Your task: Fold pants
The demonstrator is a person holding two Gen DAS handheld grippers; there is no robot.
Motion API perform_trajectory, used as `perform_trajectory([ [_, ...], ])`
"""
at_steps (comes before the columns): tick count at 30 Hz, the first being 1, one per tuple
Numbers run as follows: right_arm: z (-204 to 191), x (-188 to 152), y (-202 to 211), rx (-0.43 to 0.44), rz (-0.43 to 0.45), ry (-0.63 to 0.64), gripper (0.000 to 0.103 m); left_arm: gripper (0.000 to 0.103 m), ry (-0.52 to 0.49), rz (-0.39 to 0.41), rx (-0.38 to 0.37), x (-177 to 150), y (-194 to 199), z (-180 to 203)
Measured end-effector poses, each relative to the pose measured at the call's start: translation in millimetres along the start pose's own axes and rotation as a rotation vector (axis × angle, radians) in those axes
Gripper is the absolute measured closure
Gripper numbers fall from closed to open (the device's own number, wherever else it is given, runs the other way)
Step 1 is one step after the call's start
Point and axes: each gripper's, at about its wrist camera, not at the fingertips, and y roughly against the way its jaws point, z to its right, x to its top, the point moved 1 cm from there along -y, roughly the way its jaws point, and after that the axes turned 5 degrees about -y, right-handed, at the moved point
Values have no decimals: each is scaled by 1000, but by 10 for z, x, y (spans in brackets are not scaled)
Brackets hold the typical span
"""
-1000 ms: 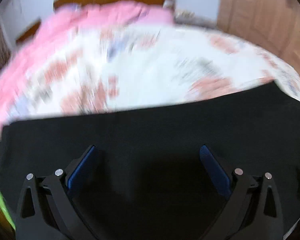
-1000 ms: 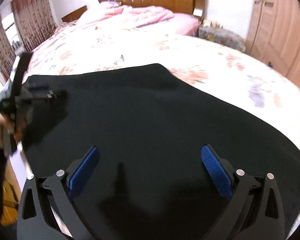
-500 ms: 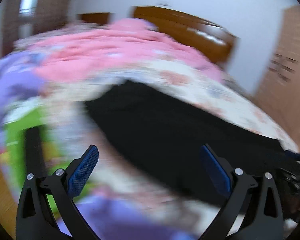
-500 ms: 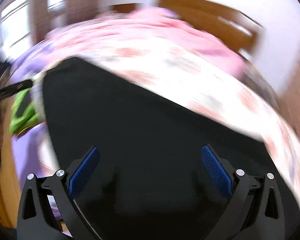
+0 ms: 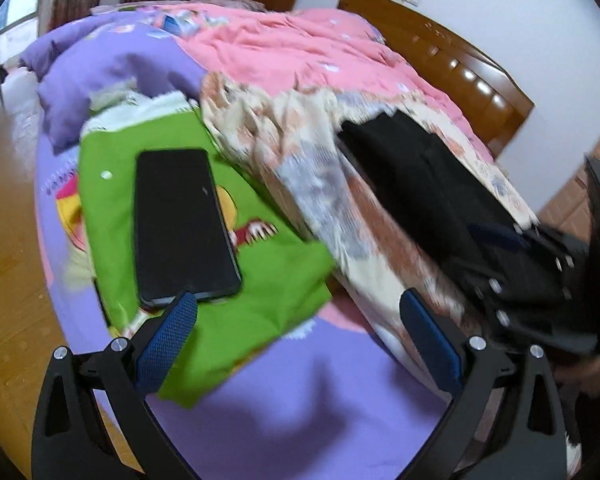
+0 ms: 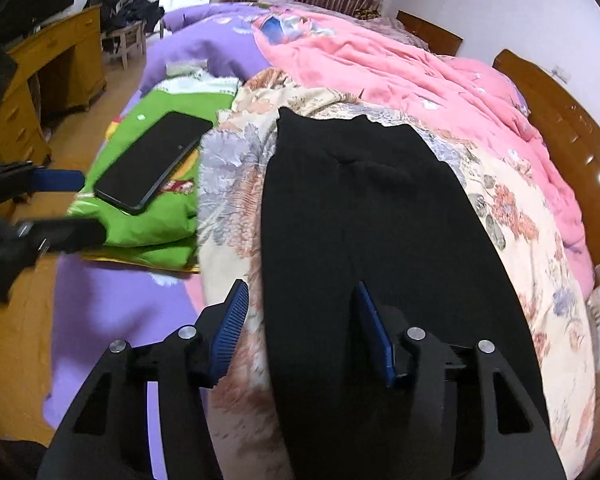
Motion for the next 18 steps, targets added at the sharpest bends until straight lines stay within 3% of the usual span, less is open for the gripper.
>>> perform_trajectory([
  [2,-22,4,-59,-25,0,22,48,2,-17,-8,-11,-55,-25,22],
  [7,-255,-24,-282,-194,-22,180,49,2,-13,-39,-42,-148,-152,59],
  [9,-266,-42,-286,-210,-8,185,53,2,-11,-48,-53,-176,-183,66],
  [11,-129,-24,-191,-147,24,103,61,2,-11,-48,-60,-188,-178,80],
  [14,257,-5,-54,51,80,-104,71,2,1,-38,-100,-156,-138,104],
  [18,628,-66,-66,236,96,-304,75,2,81,-16,-267,51,-142,141],
])
